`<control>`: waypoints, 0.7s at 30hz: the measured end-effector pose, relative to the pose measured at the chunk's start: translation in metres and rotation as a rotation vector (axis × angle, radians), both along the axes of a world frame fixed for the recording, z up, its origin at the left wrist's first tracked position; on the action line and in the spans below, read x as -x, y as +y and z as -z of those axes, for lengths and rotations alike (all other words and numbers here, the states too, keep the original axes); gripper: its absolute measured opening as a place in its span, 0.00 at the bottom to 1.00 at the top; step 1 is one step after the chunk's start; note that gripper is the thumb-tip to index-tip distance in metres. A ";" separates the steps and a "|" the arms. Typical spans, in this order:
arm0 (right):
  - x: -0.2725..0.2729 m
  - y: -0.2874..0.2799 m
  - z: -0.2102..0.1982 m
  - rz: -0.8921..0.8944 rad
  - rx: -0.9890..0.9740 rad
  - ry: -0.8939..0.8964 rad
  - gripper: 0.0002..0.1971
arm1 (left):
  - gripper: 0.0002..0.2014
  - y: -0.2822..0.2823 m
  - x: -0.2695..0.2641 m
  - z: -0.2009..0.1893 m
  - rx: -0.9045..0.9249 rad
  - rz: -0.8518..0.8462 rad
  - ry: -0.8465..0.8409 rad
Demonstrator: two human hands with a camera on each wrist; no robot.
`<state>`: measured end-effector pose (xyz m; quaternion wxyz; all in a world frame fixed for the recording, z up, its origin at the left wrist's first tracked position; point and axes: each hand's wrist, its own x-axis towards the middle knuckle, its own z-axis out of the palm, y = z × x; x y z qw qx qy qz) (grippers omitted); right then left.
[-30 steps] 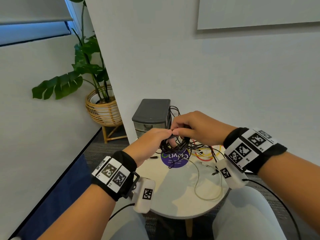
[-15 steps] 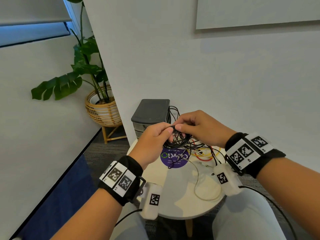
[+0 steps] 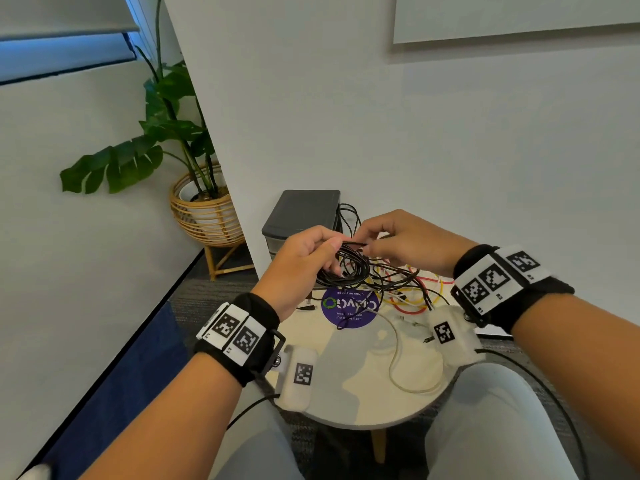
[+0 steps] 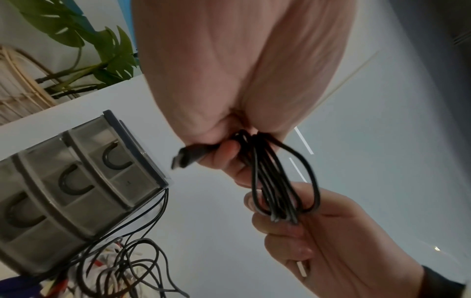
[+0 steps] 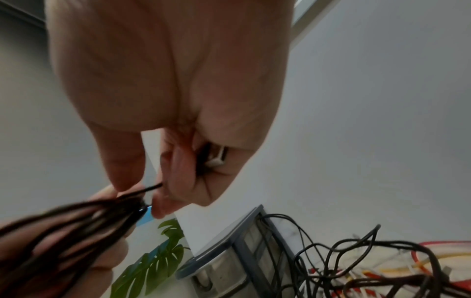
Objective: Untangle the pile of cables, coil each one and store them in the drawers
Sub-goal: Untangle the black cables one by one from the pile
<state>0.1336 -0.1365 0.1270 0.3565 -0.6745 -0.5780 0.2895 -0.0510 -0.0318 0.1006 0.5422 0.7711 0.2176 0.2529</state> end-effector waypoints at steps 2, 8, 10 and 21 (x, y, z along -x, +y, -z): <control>-0.005 -0.001 -0.001 -0.022 -0.018 -0.161 0.10 | 0.12 0.001 0.000 0.000 0.012 -0.007 -0.009; -0.003 0.003 0.024 -0.026 -0.059 -0.434 0.09 | 0.12 -0.006 -0.007 0.003 0.112 -0.037 -0.108; 0.004 0.007 0.032 0.021 -0.077 -0.384 0.11 | 0.12 -0.011 -0.009 0.006 0.148 -0.050 -0.154; 0.026 0.019 0.053 0.238 -0.053 0.908 0.12 | 0.10 -0.009 -0.010 0.019 -0.043 -0.123 -0.170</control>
